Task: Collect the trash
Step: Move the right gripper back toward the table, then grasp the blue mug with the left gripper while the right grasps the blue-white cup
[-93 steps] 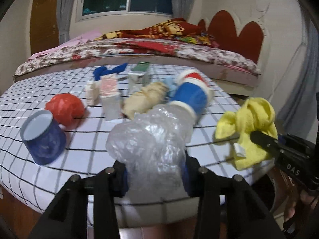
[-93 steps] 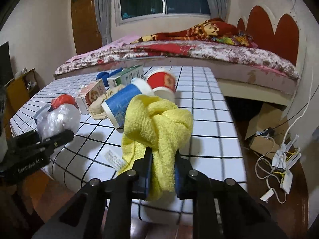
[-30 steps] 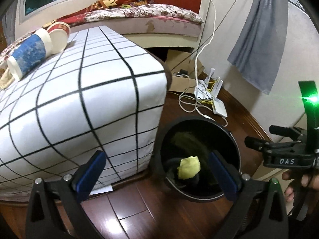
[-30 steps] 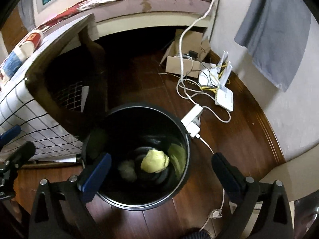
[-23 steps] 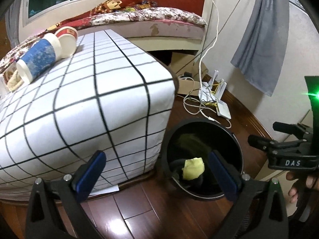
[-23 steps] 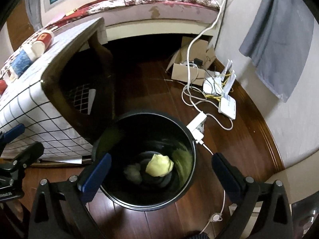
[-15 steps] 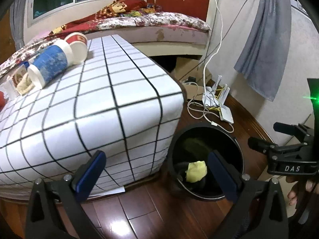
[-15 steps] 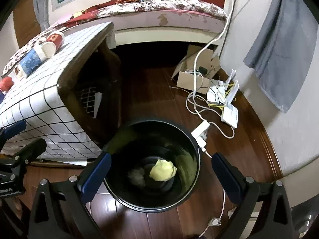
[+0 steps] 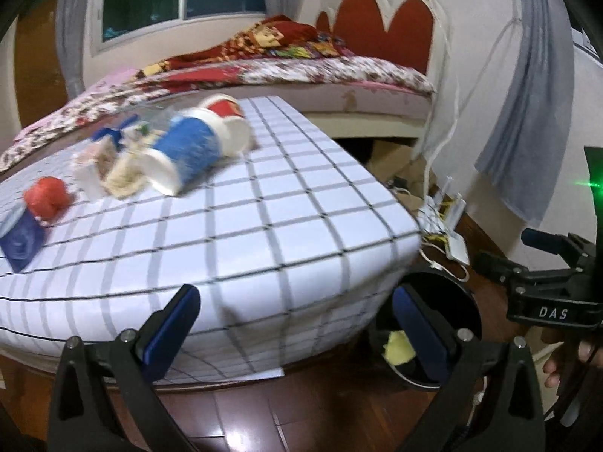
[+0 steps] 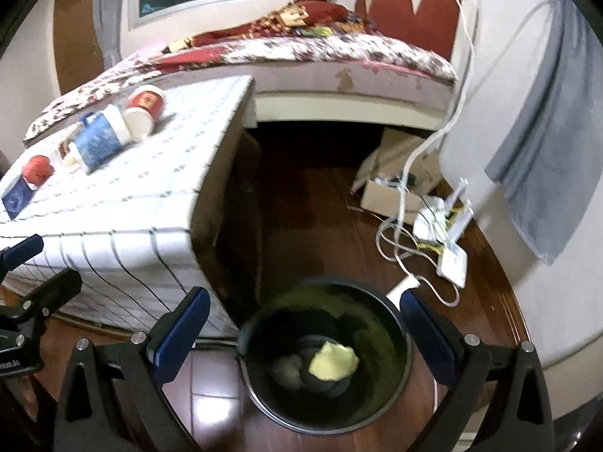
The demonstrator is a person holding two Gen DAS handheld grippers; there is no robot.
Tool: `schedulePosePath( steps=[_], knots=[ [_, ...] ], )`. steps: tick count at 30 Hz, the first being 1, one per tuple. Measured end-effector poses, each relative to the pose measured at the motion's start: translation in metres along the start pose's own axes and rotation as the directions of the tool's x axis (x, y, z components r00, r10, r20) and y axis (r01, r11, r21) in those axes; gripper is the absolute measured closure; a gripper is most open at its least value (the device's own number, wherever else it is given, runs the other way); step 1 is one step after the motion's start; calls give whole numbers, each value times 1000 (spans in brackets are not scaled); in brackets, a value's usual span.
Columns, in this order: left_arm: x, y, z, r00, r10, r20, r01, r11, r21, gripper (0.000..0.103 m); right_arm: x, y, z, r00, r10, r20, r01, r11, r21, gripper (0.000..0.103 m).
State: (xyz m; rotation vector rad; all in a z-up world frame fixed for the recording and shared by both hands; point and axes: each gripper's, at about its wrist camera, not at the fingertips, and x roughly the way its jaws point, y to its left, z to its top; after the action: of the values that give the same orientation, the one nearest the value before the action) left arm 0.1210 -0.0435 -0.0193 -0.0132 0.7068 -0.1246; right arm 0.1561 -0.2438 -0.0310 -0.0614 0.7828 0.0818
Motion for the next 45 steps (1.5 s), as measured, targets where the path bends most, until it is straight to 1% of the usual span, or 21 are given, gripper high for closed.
schedulePosePath(
  steps=[5, 8, 11, 13, 16, 19, 21, 23, 26, 30, 32, 37, 41, 45],
  knots=[
    [-10, 41, 4, 997, 77, 26, -76, 996, -52, 1, 3, 40, 18, 998, 51, 35, -50, 998, -42, 1],
    [-18, 71, 5, 990, 136, 41, -132, 987, -86, 1, 5, 65, 27, 995, 82, 50, -78, 995, -66, 1],
    [-26, 106, 3, 978, 203, 48, -196, 973, -122, 1, 7, 94, 35, 991, 115, 70, -108, 990, -91, 1],
    [-31, 134, 2, 967, 250, 46, -240, 958, -156, 1, 10, 115, 41, 988, 135, 81, -125, 986, -110, 1],
    [-38, 177, 0, 946, 322, 43, -307, 930, -205, 1, 12, 144, 48, 981, 169, 92, -156, 979, -131, 1],
    [-40, 211, -2, 928, 369, 44, -348, 905, -245, 1, 18, 172, 54, 979, 179, 95, -164, 975, -150, 1],
    [-36, 232, -2, 921, 388, 38, -363, 889, -280, 1, 24, 190, 60, 978, 187, 91, -172, 974, -148, 1],
    [-29, 249, -2, 914, 405, 32, -377, 874, -305, 1, 28, 200, 65, 977, 196, 89, -183, 974, -130, 1],
    [-13, 268, -2, 907, 420, 10, -394, 860, -324, 1, 39, 215, 76, 978, 191, 88, -182, 978, -99, 1],
    [1, 280, 2, 905, 426, 1, -402, 855, -329, 1, 59, 229, 94, 979, 196, 64, -194, 980, -31, 1],
    [2, 284, 3, 909, 417, 4, -391, 856, -338, 1, 70, 233, 103, 979, 196, 53, -197, 980, 6, 1],
    [11, 290, 7, 917, 399, 6, -371, 859, -354, 1, 92, 240, 123, 988, 147, 39, -149, 987, 60, 1],
    [17, 295, 9, 923, 385, 0, -359, 862, -358, 1, 103, 246, 135, 991, 126, 34, -128, 990, 52, 1],
    [22, 297, 11, 930, 366, -11, -346, 869, -355, 1, 106, 248, 136, 992, 126, 17, -126, 992, 28, 1]
  ],
)
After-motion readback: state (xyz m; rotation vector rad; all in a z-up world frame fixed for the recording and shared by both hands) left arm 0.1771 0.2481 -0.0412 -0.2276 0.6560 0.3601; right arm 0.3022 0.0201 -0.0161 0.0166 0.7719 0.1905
